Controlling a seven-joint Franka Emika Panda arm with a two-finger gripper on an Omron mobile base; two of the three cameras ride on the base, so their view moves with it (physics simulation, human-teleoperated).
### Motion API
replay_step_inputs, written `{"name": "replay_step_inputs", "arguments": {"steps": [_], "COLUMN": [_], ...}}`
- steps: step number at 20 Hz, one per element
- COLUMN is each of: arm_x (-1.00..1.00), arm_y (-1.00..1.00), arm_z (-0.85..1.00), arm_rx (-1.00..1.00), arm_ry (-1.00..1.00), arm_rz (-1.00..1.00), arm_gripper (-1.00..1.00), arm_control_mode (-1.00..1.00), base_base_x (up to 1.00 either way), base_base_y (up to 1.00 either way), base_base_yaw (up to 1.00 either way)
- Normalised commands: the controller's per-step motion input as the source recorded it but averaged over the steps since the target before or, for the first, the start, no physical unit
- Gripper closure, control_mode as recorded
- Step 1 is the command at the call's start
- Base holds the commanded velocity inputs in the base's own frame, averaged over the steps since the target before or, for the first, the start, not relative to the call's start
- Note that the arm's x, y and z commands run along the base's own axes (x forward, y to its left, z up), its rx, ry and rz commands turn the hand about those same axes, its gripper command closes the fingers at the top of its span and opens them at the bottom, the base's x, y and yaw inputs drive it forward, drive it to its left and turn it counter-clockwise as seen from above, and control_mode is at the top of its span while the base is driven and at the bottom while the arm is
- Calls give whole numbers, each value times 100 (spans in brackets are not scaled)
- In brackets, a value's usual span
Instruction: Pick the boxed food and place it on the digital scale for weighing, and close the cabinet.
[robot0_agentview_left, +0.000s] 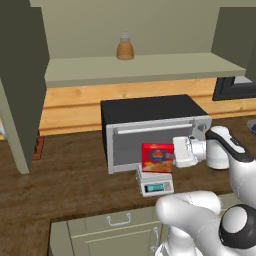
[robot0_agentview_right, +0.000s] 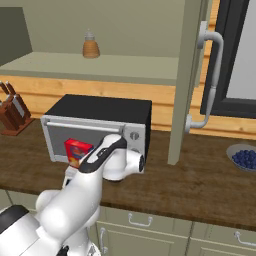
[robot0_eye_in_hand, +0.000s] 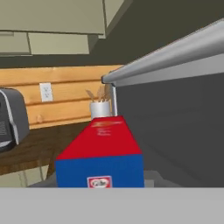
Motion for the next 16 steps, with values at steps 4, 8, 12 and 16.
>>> {"name": "replay_step_inputs", "arguments": {"steps": [4,8,12,16], "arm_x": [0,0,0,0], "arm_y": [3,0,0,-2], "arm_z": [0,0,0,0], "arm_rx": [0,0,0,0], "arm_ry": [-5,-2,0,0], "arm_rz": [0,0,0,0], "arm_gripper": [-100,-100,-100,-100], "arm_control_mode": [-100,-100,-100,-100], "base_base_x": [0,0,0,0], "base_base_y": [0,0,0,0], "base_base_yaw": [0,0,0,0]}}
